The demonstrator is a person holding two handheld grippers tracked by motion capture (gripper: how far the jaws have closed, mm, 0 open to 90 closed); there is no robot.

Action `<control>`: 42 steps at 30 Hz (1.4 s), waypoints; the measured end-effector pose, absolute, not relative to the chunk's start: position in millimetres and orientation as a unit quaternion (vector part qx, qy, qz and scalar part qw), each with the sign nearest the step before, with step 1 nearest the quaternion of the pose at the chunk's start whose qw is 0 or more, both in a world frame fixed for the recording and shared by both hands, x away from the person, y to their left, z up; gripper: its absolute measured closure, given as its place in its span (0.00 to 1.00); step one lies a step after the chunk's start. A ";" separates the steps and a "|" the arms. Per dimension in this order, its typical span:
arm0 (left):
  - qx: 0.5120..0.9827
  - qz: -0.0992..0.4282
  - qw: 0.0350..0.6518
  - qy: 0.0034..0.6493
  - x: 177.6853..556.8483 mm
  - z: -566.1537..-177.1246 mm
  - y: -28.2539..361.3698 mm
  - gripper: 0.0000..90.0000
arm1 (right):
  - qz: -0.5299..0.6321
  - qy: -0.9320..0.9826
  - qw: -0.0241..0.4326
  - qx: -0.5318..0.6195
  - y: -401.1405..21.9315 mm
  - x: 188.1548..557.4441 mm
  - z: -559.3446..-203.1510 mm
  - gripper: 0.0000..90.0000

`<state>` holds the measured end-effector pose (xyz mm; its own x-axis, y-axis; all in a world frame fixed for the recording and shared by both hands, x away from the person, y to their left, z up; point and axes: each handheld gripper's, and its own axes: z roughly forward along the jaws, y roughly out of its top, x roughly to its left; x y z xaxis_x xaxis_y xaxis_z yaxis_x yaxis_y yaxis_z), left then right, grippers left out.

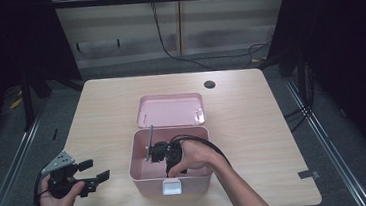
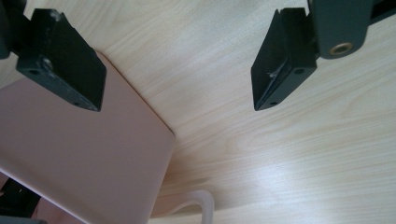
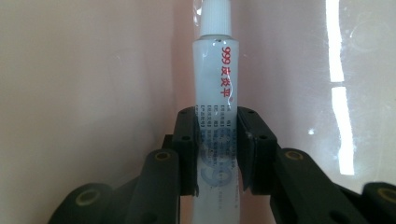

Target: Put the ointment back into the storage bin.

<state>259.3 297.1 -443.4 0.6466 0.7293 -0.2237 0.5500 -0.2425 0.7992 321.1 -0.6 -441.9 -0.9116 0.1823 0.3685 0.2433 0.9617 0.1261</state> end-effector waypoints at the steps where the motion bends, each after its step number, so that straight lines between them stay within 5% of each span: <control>1: 0.782 0.097 0.460 0.409 259.3 -443.4 297.1 0.20 | -0.082 -0.974 0.180 -0.109 -0.1 321.0 -442.4 0.79; 42: 0.781 0.097 0.461 0.410 259.4 -443.3 297.7 0.20 | -0.038 -0.975 0.190 -0.107 9.2 324.9 -466.2 0.76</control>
